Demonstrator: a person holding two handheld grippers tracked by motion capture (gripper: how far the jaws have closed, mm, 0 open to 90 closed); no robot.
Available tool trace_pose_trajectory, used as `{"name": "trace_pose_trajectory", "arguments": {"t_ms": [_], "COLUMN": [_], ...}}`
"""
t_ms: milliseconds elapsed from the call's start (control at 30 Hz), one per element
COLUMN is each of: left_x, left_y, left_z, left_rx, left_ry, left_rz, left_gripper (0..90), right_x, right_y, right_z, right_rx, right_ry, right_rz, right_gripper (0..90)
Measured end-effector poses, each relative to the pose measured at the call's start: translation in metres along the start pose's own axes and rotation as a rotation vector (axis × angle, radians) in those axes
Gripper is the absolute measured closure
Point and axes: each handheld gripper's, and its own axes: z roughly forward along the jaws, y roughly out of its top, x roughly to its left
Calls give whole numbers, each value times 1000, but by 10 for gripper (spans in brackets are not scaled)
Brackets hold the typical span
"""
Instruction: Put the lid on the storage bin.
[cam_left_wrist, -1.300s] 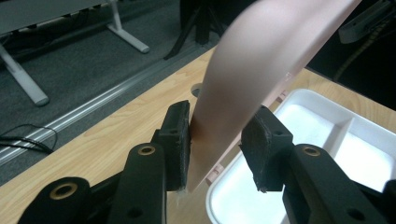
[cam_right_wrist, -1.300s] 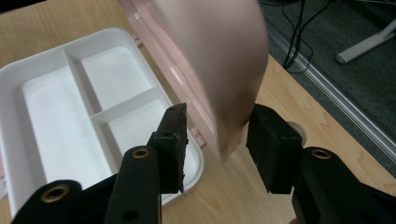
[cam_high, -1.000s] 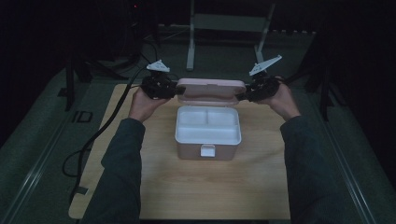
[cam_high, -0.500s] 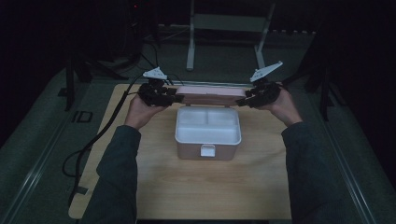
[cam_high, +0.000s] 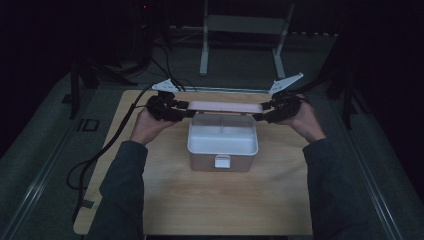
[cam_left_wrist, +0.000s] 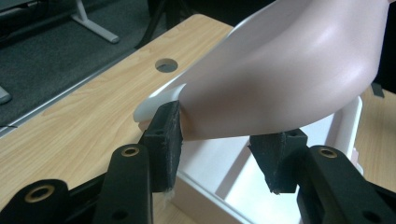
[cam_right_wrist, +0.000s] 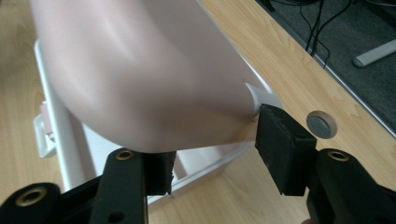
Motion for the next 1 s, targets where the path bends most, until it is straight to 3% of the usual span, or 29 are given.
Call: {"name": "trace_pose_trajectory", "arguments": {"t_ms": [167, 233, 567, 1000], "left_x": [-2, -5, -9, -20], "left_y": [-3, -4, -15, -23], "left_z": [-1, -1, -6, -14], "left_rx": [12, 36, 24, 62], "left_ry": [-7, -4, -28, -32], "left_rz": [-1, 17, 2, 47], "left_gripper": [526, 521, 501, 492], "right_x": [4, 8, 16, 26], "right_y": [-6, -9, -20, -32], "right_z": [-3, -4, -5, -10], "right_rx": [-21, -26, -30, -34], "right_ry": [20, 20, 27, 46], "right_rz": [10, 8, 10, 2], "right_gripper": [470, 463, 451, 459]}}
